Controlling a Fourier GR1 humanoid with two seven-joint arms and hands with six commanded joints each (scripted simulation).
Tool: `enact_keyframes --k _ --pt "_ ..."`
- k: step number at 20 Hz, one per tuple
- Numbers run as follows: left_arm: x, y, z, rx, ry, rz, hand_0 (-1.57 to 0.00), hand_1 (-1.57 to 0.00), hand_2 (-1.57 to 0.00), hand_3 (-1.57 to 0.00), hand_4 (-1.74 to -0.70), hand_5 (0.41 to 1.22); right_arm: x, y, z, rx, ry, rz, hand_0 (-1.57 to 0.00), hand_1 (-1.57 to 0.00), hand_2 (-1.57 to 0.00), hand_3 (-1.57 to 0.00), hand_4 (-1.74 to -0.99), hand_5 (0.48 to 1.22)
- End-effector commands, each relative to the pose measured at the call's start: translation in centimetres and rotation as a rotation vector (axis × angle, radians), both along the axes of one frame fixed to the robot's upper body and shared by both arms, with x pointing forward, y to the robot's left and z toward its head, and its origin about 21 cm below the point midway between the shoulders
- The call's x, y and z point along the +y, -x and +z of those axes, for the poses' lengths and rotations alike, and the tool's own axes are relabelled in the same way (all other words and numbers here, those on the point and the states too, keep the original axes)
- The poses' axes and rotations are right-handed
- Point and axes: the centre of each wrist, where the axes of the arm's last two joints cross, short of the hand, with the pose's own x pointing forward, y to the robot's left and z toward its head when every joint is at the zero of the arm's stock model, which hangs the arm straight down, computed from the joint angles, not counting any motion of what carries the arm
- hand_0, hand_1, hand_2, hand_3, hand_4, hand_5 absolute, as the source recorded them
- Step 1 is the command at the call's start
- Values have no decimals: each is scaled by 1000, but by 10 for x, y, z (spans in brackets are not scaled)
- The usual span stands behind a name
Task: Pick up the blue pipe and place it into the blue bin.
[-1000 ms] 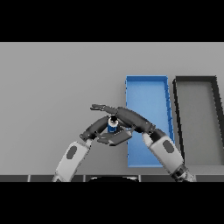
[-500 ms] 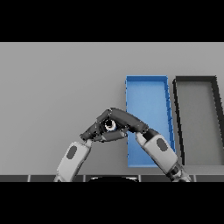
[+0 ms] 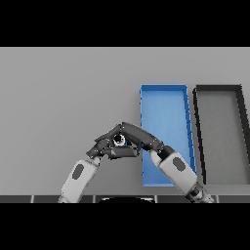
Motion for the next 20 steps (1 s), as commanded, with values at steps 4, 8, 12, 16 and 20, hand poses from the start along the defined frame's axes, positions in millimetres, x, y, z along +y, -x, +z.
enact_keyframes --k 4,8,12,16,20 --pt "7 -4 0 -28 -60 -51 -748 -687 -662 -596 -1282 1221 1 2 2 16 31 -27 -1563 -1563 -1563 -1556 -1737 1208" --pt "9 -3 -1 -7 -136 -31 -306 -281 -270 -244 -1047 938 3 5 1 15 37 -60 -1568 -1568 -1568 -1565 -1739 1216" --pt "8 -6 0 55 -155 -12 -125 -114 -110 -99 -970 647 4 6 0 -8 19 -69 -1570 -1570 -1570 -1569 -1740 1219" --pt "8 0 -5 59 -166 6 -50 -46 -45 -40 -947 513 0 5 0 17 -30 -58 -1570 -1570 -1570 -1570 -1741 1220" --pt "6 -2 -7 76 -195 15 -20 -18 -18 -16 -916 474 -3 0 21 91 -130 -36 -1571 -1571 -1571 -1571 -1741 1221"
